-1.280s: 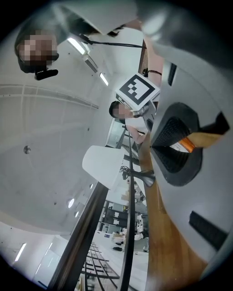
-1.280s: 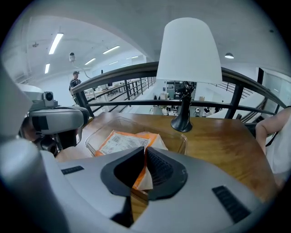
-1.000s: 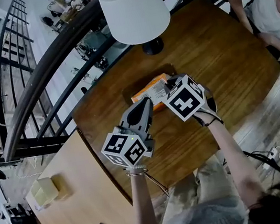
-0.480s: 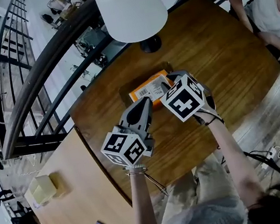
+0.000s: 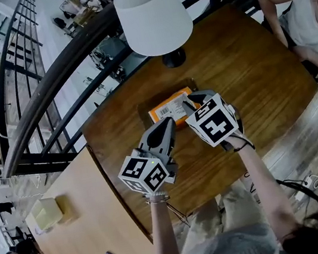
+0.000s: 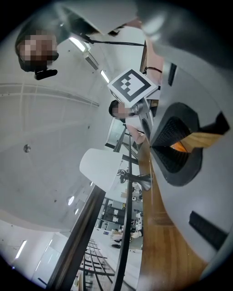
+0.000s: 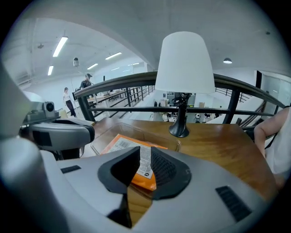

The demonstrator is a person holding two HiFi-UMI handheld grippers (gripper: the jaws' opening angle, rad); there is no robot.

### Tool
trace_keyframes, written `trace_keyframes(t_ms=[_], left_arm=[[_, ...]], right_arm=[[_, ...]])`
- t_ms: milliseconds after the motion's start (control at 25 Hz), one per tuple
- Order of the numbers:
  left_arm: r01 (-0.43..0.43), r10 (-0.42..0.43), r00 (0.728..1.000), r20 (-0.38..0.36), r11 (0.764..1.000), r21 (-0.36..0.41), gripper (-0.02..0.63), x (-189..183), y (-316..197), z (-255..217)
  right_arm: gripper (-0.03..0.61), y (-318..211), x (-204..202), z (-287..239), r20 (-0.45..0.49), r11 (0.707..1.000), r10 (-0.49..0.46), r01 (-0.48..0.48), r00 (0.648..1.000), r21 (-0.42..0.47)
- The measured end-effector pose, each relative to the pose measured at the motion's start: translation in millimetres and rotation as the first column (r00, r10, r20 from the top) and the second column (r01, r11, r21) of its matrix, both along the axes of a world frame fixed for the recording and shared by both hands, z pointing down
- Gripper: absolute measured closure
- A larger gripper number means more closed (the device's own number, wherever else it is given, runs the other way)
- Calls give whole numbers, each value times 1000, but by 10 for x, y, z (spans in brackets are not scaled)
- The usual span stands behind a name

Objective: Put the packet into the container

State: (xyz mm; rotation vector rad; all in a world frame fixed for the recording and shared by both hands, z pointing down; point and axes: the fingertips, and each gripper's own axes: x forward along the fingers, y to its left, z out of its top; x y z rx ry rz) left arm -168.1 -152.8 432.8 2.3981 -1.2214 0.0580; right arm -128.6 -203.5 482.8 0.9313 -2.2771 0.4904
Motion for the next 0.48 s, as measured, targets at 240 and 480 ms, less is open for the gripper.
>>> trace_keyframes(t_ms=[240,480], left_arm=[[31,-30,999,-31,999,10,609,40,117,-85],[57,-55,997,-50,997,46,609,29,229,-251]], right_arm=[[533,104,-53,-227,86,998,-60,58,994,34],[564,254,-141,-421,149,993,-113,106,982,57]])
